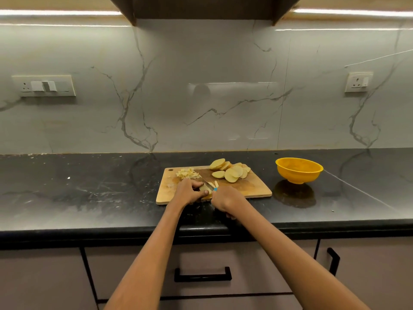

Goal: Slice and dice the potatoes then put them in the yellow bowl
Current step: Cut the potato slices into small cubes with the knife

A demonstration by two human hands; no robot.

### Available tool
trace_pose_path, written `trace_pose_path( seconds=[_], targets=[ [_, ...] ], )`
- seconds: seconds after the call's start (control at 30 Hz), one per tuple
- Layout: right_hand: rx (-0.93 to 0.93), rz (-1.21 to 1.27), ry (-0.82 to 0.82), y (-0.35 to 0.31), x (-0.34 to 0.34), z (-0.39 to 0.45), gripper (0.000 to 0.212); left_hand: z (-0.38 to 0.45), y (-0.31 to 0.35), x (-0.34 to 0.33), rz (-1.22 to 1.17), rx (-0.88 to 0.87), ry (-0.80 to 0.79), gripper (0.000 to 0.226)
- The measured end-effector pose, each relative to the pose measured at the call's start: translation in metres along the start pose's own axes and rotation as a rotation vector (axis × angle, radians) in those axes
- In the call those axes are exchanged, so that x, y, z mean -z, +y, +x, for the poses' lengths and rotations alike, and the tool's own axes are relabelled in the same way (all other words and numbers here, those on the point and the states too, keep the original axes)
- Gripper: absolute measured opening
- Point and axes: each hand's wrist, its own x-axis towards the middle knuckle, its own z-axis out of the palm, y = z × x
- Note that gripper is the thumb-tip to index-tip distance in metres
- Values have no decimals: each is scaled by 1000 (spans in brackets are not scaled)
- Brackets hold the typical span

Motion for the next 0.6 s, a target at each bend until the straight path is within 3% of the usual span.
trace_pose_path(
  seconds=[0.23,0.6],
  targets=[
    [32,-104,-24,1,1,-2,31,-3,5,0,-7,1,16,37],
    [47,-207,159,39,-19,-49,37,-7,6,1,18,14,2,45]
  ],
)
